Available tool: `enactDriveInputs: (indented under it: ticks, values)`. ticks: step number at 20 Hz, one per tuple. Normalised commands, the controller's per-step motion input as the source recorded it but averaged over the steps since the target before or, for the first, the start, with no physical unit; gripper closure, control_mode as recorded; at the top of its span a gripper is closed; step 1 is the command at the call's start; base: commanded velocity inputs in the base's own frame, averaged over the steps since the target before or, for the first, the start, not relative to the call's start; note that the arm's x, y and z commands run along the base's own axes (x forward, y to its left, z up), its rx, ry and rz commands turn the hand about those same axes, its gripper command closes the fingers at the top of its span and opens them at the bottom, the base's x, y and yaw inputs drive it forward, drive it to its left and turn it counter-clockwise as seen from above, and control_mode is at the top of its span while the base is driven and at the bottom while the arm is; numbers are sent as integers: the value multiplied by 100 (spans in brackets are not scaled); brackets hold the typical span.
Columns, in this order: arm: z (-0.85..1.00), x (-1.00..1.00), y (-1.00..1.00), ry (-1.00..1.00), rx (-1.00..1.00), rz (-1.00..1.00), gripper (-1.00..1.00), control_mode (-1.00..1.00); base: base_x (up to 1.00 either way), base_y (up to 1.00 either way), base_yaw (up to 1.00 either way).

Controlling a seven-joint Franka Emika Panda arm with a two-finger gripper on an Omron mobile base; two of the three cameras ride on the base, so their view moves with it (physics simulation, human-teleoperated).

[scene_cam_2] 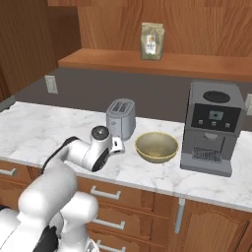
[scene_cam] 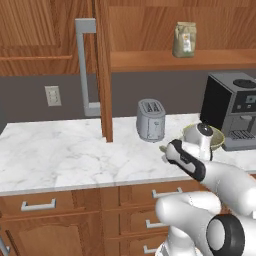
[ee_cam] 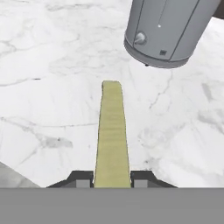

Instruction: Pick the egg and butter from the fridge and place them by the bowl for mixing.

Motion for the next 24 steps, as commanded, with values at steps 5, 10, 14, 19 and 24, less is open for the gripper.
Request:
enactDriveInputs:
  ticks: [5,10,14,19,24]
  values:
    - [-32,64,0,1,0,0,100,-100,0,0,0]
    - [-16,41,0,5,0,0,100,-100,0,0,0]
    - [-1,6,0,6,0,0,100,-100,0,0,0]
    - [-24,22,0,9,-6,0,100,-100,0,0,0]
    - [-26,28,0,2,-2,0,100,-100,0,0,0]
